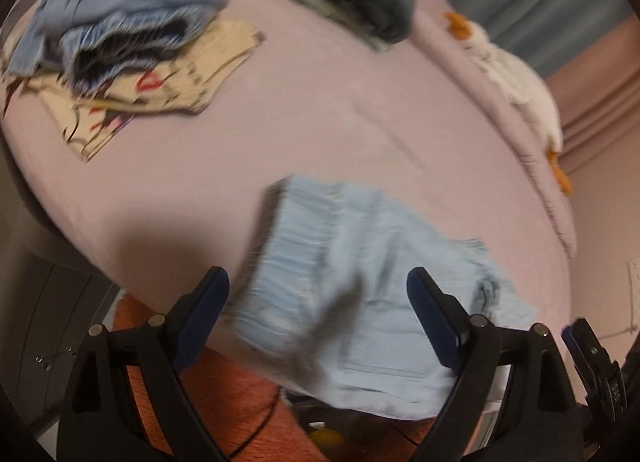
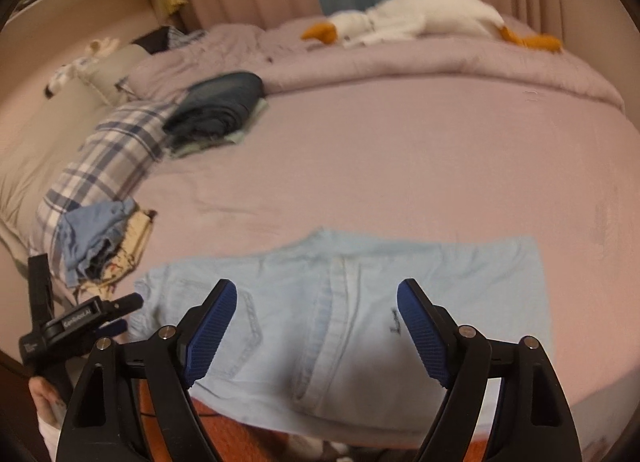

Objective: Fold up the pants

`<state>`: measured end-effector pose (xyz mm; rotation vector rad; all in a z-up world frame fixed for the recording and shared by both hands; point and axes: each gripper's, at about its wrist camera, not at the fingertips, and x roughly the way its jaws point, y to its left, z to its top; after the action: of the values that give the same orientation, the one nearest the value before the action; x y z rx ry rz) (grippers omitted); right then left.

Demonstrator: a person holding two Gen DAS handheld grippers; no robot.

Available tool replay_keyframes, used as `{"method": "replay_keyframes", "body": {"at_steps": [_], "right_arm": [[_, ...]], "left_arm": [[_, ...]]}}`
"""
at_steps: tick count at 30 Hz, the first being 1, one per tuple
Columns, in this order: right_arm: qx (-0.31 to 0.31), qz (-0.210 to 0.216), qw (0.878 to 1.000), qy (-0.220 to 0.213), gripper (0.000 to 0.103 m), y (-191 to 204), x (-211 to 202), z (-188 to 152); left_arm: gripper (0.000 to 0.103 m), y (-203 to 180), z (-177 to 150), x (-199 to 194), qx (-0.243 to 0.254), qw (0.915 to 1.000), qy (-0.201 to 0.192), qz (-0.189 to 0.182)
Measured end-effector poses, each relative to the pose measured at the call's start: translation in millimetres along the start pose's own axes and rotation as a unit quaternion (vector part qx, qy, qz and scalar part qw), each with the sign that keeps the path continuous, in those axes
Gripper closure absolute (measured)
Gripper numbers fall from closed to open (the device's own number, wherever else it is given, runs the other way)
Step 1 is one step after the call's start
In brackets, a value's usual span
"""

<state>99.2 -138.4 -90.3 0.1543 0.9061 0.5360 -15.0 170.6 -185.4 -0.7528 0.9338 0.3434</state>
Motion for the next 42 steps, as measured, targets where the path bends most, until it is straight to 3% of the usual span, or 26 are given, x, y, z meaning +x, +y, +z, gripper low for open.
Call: {"method": "replay_keyframes", "body": {"at_steps": [4,9,13,19,27,33,42], "right_arm": [[0.013,-0.030,0.999,0.015,0.021,-12.4,4.2,-5.7],[0.031,-0.053,0.998,0.034,0.021,-32.5,6.3,-11.0],[0.046,-0.063,0.996,0.047,0.021,-43.8,10.8,-16.8],[0.050,-0.046,0.996,0.058,0.021,-49.5,15.4,-25.7],[0.073,-0.016,0.995,0.068,0.021,-61.5,20.2,-26.9],[0.080,-0.019,0.995,0.055,0.021,-65.7,14.0,-30.3],[0.095,-0.026,0.993,0.060,0.021,-76.2,12.5,-32.4]], "left_arm": [[0.014,14.9,-6.1,14.7,-0.018,0.9995,0.026,0.006],[0.016,22.7,-14.6,20.5,-0.039,0.9981,0.043,-0.020],[0.025,25.2,-22.6,19.6,-0.045,0.9978,0.043,-0.020],[0.040,20.8,-26.8,21.8,-0.041,0.9984,0.038,-0.002],[0.061,24.6,-26.5,16.2,-0.091,0.9951,0.032,-0.020],[0.066,19.3,-21.7,9.8,-0.095,0.9947,0.033,-0.017],[0.071,-8.8,-13.8,-10.3,-0.058,0.9982,0.001,-0.015]]}}
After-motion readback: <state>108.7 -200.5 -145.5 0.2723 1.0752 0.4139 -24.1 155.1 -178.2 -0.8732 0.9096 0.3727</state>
